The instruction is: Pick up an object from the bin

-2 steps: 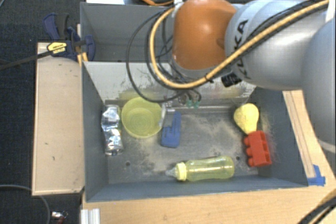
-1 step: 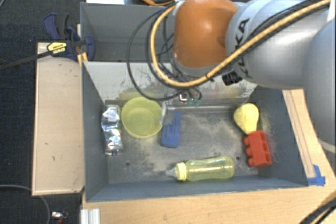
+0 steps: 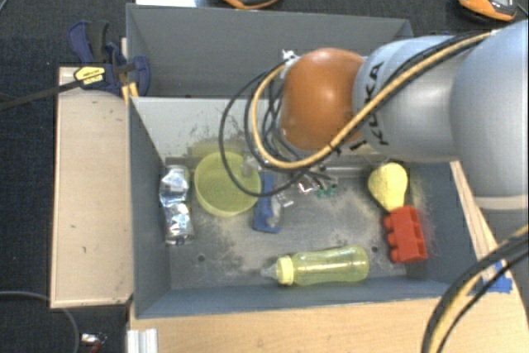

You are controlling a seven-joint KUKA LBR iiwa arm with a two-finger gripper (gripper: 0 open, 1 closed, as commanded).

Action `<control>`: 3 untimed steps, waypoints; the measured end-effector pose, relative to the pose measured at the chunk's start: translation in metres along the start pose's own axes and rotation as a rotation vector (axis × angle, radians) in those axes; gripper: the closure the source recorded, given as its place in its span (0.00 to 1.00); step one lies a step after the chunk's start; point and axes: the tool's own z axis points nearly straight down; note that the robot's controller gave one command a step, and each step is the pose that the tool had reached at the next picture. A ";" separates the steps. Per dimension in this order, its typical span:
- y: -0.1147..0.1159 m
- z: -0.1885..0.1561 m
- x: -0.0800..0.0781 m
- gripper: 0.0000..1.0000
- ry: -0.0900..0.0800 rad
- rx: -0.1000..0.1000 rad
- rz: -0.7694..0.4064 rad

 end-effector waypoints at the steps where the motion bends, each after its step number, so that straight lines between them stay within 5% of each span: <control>1: -0.012 -0.052 0.009 0.00 -0.011 0.003 -0.163; 2: -0.017 -0.002 0.013 0.00 0.003 -0.002 -0.385; 3: -0.010 0.028 0.006 0.00 -0.007 0.002 -0.705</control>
Offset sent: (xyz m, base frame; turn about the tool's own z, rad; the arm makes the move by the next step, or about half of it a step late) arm -0.0072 -0.0204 0.0015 -0.3877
